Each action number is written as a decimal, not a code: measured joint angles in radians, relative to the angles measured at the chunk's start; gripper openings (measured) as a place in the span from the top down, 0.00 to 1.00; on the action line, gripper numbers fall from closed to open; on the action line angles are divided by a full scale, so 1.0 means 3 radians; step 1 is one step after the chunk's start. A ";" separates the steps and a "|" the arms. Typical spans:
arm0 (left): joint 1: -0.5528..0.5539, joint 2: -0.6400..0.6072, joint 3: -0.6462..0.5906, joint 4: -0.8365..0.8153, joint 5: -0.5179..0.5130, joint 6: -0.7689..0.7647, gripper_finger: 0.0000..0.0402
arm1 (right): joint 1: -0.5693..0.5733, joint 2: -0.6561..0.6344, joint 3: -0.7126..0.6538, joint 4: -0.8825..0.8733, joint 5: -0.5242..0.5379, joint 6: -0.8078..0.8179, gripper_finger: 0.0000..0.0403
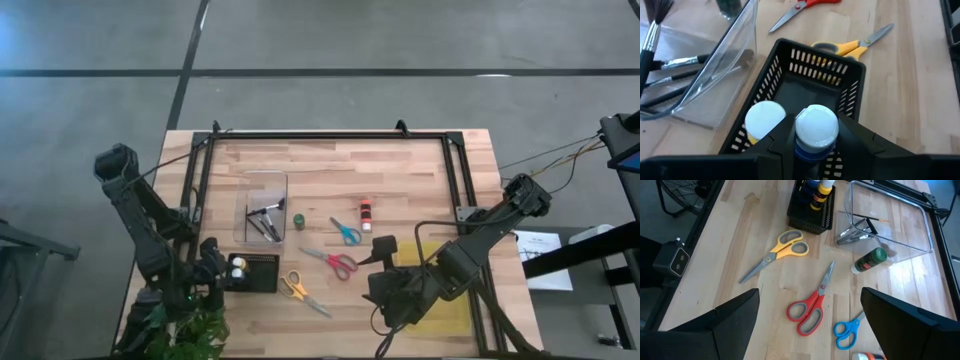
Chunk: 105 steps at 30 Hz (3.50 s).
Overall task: Pick & Place Paint Supplies
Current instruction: Put the blue paint bottle into the black basket, then put the orange paint bottle into the black basket
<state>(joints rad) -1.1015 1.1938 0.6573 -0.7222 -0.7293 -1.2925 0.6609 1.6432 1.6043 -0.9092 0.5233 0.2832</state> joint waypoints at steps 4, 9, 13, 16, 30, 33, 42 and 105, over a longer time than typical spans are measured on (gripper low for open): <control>0.0000 0.0000 -0.0035 0.0039 0.0056 -0.0046 0.70 | 0.0000 0.0000 0.0000 0.0000 0.0001 -0.0007 0.14; 0.0000 0.0000 -0.0035 0.0053 0.0075 -0.0046 0.58 | 0.0000 0.0000 0.0000 0.0000 0.0002 -0.0026 0.14; 0.0000 -0.0003 -0.0035 0.0059 0.0075 -0.0046 0.42 | 0.0000 0.0003 0.0000 0.0000 0.0003 -0.0046 0.14; 0.0000 -0.0003 -0.0035 0.0058 0.0075 -0.0040 0.37 | 0.0000 0.0004 -0.0001 0.0000 0.0003 -0.0046 0.14; 0.0000 -0.0270 0.0046 0.0087 -0.0122 0.0378 0.38 | -0.0001 0.0004 -0.0001 0.0001 0.0004 -0.0046 0.14; 0.0000 -0.0357 0.0059 0.0162 -0.0240 0.0569 0.39 | 0.0000 0.0004 0.0000 0.0001 0.0004 -0.0046 0.14; 0.0043 -0.0545 0.0062 0.0796 -0.1052 0.1805 0.39 | -0.0005 0.0004 -0.0008 0.0001 0.0012 -0.0069 0.14; 0.1954 -0.0696 0.0301 0.2847 0.0514 0.5681 0.39 | -0.2350 0.0062 -0.2247 0.1372 -0.1235 -0.3695 0.14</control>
<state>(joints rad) -0.5152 0.9852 0.7475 0.1318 -0.5751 0.4118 -0.0441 1.6619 0.9302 -0.4977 0.1527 -0.8251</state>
